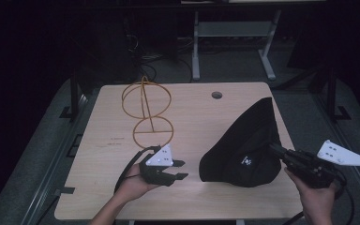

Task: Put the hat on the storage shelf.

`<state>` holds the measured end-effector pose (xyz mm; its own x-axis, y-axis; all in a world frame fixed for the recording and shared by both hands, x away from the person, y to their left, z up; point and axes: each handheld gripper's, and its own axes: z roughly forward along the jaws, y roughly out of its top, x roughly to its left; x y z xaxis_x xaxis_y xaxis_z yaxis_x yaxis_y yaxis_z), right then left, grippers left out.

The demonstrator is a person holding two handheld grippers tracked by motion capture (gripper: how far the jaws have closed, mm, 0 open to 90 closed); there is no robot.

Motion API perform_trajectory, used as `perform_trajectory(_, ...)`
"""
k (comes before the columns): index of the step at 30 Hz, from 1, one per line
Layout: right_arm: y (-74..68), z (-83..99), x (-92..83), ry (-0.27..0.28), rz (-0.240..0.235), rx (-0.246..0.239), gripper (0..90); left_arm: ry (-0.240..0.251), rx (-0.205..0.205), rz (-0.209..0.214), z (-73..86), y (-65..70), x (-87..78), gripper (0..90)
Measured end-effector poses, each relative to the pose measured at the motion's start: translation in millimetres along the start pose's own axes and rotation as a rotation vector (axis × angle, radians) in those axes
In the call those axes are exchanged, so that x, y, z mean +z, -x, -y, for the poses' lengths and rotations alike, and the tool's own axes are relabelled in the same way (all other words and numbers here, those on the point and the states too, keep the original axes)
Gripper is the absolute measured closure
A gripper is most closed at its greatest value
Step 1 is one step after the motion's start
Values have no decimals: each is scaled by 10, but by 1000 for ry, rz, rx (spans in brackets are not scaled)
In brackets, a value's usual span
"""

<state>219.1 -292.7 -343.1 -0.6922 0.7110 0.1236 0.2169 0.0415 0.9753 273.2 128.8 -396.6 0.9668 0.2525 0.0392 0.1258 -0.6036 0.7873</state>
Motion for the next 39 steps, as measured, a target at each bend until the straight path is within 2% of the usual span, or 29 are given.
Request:
perform_trajectory(9,63,-194,77,-12,-10,-5,884,44,-47,3,194,14,-8,549)
perform_trajectory(14,80,-298,149,-33,-17,-9,885,41,-60,5,265,14,6,545)
perform_trajectory(21,85,-483,224,-49,-21,-4,887,62,-66,-8,291,-3,-14,546)
perform_trajectory(25,69,-614,260,-55,-12,-19,887,52,-61,-7,306,-6,6,545)
perform_trajectory(28,54,-708,289,-62,-16,-34,886,65,-60,-8,302,4,22,533)
perform_trajectory(39,52,-996,451,-79,-47,-42,886,83,-59,-10,328,0,34,503)
